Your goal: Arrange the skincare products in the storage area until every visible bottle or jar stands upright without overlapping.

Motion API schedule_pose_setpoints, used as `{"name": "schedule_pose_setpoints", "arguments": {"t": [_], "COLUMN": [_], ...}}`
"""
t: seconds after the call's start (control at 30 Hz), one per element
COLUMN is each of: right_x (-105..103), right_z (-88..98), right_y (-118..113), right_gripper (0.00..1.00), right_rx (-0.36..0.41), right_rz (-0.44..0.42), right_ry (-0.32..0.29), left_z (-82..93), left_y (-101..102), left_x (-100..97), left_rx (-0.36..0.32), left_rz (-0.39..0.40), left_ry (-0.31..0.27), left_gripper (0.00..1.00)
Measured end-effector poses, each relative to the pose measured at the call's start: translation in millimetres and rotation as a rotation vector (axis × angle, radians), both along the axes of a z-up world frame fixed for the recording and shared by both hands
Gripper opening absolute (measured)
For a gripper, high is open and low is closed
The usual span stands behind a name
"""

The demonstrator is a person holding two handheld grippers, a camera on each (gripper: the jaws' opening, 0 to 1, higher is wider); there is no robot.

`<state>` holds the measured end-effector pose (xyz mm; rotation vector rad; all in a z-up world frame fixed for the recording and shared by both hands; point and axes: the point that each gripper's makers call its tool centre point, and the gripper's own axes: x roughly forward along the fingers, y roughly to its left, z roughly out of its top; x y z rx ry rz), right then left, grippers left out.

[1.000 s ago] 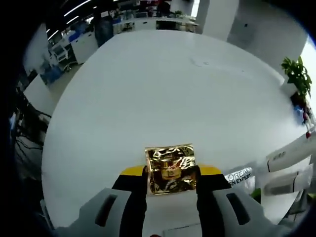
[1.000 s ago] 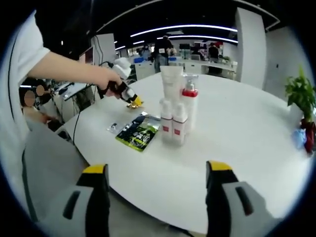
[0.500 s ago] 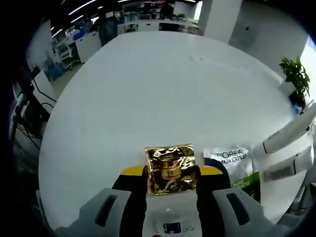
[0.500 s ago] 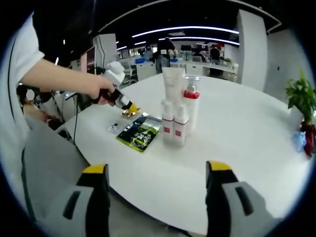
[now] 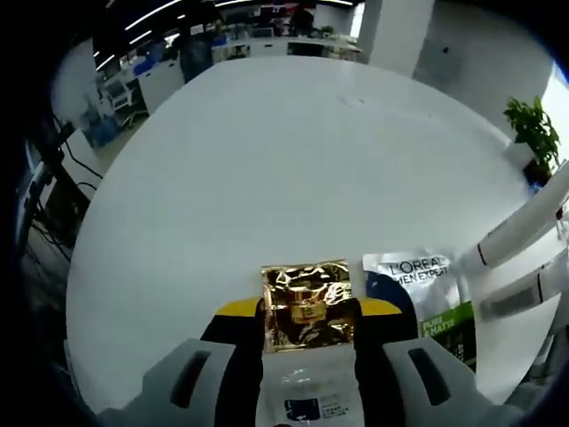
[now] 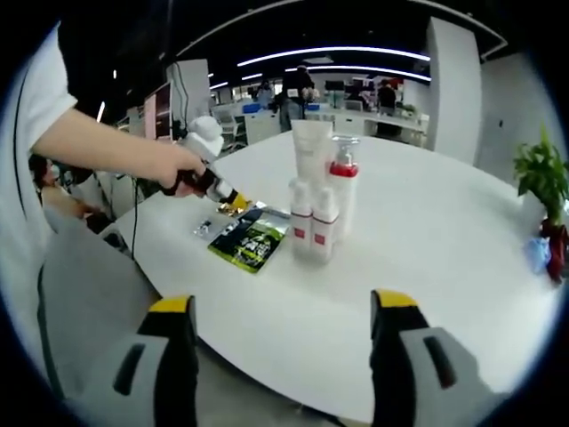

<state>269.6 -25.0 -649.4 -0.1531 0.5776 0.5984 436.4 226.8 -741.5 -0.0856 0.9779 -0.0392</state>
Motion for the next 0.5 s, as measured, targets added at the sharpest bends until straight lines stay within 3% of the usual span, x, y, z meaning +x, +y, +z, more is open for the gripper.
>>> {"name": "schedule_pose_setpoints", "arguments": {"t": [0.5], "right_x": [-0.1], "right_z": [0.9], "right_y": [1.0], "right_gripper": [0.81], "right_rx": [-0.001], "right_rz": [0.006], "right_ry": [-0.006], "left_z": [4.5], "left_y": [2.0], "left_x": [-1.5], "left_rx": [-0.006], "left_rz": [0.005], "left_ry": [-0.009], "left_gripper": [0.43]}}
